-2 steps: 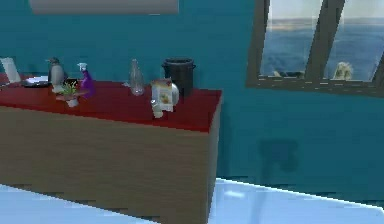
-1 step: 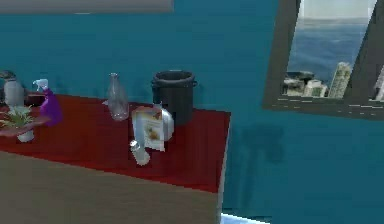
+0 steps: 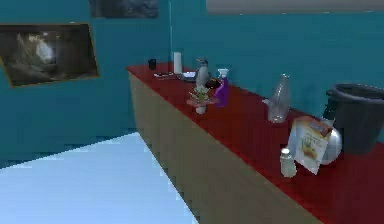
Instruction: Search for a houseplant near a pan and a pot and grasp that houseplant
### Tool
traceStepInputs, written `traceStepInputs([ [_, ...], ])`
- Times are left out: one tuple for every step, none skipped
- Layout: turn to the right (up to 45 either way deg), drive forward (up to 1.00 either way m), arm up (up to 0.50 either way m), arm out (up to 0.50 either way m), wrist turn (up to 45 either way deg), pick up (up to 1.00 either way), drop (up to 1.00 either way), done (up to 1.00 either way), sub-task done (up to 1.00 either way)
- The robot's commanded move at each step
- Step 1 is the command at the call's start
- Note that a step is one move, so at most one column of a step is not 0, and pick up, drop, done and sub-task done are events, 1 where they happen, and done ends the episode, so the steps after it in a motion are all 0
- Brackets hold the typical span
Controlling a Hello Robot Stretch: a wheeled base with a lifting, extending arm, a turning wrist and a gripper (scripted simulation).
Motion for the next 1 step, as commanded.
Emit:
traceStepInputs([
  [-33.0,0.00,0.00,0.00,0.0,0.00,0.00,0.00,0.00],
])
